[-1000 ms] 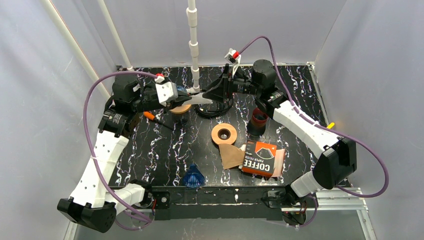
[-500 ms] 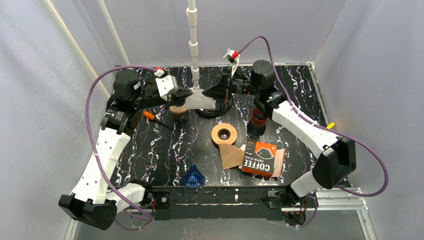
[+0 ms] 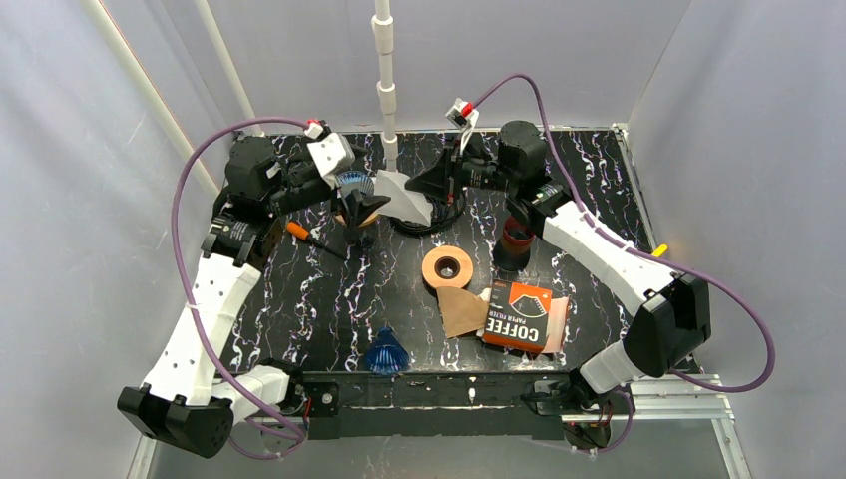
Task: Place the coffee filter in the dripper
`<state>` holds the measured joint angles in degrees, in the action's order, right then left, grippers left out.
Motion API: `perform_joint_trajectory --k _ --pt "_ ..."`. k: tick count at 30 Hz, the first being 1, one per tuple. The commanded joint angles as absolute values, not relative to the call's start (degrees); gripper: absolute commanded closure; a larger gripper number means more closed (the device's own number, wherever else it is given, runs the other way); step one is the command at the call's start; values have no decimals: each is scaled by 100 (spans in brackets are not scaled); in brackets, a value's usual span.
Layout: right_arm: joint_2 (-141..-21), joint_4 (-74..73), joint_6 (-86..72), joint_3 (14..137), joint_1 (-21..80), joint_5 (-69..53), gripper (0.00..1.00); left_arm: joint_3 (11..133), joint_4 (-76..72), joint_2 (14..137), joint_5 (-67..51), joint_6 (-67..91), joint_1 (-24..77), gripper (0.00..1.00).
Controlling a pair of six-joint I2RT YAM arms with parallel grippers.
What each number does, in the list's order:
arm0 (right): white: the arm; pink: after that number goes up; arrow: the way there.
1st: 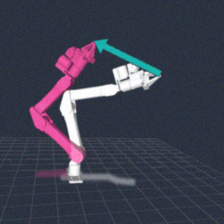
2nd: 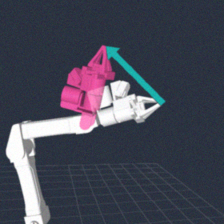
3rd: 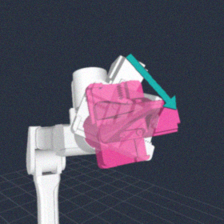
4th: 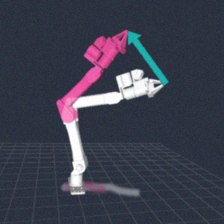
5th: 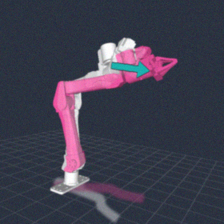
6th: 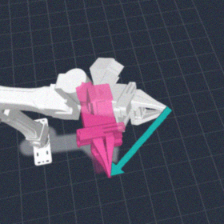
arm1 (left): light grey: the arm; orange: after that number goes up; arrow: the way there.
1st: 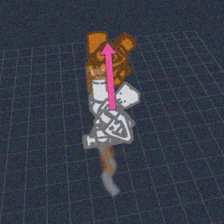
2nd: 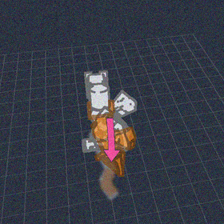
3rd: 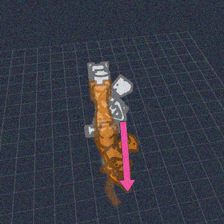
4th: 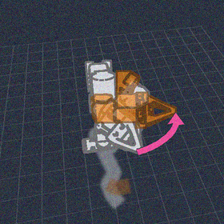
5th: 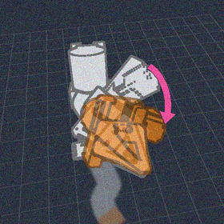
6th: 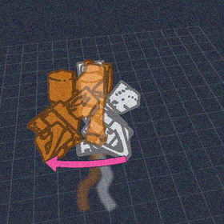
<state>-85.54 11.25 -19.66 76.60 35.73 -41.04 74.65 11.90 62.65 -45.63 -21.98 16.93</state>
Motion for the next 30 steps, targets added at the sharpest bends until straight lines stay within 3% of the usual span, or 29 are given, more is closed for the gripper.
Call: perform_joint_trajectory --k 1,10,30 --pt "-8313 711 -1603 7793 3595 -3263 99 7572 969 6284 -3962 -1534 1667 2" --pt "-8292 -232 -1360 8120 3594 -1977 99 7359 950 6175 -2407 -64 1665 2" --pt "-9235 -1262 -1538 9325 3764 -1721 99 8976 4453 7299 -1164 926 1655 2"
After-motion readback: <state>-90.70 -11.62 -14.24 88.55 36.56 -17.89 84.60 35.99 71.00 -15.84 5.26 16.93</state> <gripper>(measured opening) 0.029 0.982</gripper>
